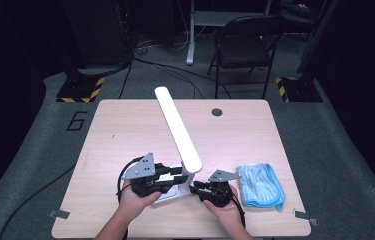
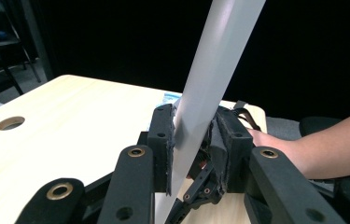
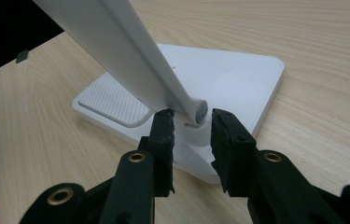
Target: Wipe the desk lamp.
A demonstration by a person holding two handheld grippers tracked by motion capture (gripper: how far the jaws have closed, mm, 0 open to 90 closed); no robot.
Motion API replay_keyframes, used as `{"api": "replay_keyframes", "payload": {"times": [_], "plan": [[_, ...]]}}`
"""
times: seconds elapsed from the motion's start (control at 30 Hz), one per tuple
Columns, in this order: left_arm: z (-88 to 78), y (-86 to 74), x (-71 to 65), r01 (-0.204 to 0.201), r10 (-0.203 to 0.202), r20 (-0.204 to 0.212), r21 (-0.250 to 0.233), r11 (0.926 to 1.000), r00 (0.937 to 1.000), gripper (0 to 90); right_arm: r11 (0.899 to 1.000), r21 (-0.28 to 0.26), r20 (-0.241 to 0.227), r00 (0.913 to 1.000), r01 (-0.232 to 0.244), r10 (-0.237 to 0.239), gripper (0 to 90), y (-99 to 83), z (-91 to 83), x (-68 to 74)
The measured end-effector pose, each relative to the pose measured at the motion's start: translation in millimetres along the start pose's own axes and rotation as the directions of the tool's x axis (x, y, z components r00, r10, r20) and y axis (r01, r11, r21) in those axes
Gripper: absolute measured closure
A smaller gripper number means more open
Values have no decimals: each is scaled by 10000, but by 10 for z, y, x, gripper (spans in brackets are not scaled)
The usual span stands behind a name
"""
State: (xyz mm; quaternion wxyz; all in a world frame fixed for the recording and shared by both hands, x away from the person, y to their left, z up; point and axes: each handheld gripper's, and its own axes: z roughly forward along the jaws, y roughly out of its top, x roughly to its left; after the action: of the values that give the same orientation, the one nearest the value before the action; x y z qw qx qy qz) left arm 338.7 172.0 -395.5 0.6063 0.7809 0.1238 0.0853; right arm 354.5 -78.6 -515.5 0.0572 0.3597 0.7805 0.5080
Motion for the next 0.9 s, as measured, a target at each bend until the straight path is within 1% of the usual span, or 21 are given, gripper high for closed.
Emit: {"api": "replay_keyframes", "payload": {"times": [0.07,0.13,0.27,0.33,0.37,0.4,0.47,0.53,0.57,0.6,0.67,0.73,0.77,0.8,0.83,0.87,0.9], "plan": [[24,10,-5,8,-8,-83,56,10000,10000,713,10000,23,43,10000,-70,70,658,0,-9,-4],[53,13,-3,39,-39,-100,0,10000,9999,713,9998,-124,28,9999,-145,146,630,2,-22,-12],[121,31,7,96,-96,-251,9,10000,9996,712,9994,-286,156,9997,-172,177,569,45,-50,30],[167,45,19,237,-236,-258,6,9997,9994,708,9994,-349,188,9998,67,-61,546,76,-53,67],[185,55,26,280,-279,-271,59,9996,9992,705,9991,-385,296,9994,203,-192,518,96,-54,101],[204,58,30,338,-338,-251,2,9994,9991,702,9983,-443,449,9983,384,-364,495,113,-51,122],[240,71,42,419,-418,-249,33,9991,9988,695,9971,-539,617,9968,540,-507,459,146,-42,154],[256,76,47,497,-497,-219,1,9988,9985,686,9953,-699,939,9937,672,-605,446,190,-37,169],[253,75,53,484,-485,-210,-45,9988,9986,672,9957,-764,881,9951,517,-449,442,200,-34,179],[246,73,55,479,-481,-240,-105,9988,9986,647,9958,-783,859,9955,478,-410,434,220,-36,186],[212,60,65,525,-532,-325,-216,9984,9981,610,9943,-835,1052,9928,668,-579,435,237,-18,189],[165,41,76,596,-610,-462,-315,9977,9971,562,9937,-869,1216,9908,709,-601,444,243,-18,217],[132,23,82,631,-645,-482,-309,9975,9967,546,9922,-883,1256,9891,882,-768,448,246,-18,216],[107,12,87,591,-602,-504,-225,9980,9969,531,9920,-841,1305,9880,938,-824,447,247,-26,217],[68,-14,99,555,-563,-553,-166,9983,9969,529,9921,-844,1333,9877,934,-816,448,247,-30,215],[38,-36,106,665,-674,-671,-144,9977,9955,515,9920,-811,1230,9887,964,-860,447,246,-45,200],[7,-60,117,762,-769,-742,-125,9970,9943,497,9928,-889,1262,9896,800,-685,447,241,-52,197]]}}
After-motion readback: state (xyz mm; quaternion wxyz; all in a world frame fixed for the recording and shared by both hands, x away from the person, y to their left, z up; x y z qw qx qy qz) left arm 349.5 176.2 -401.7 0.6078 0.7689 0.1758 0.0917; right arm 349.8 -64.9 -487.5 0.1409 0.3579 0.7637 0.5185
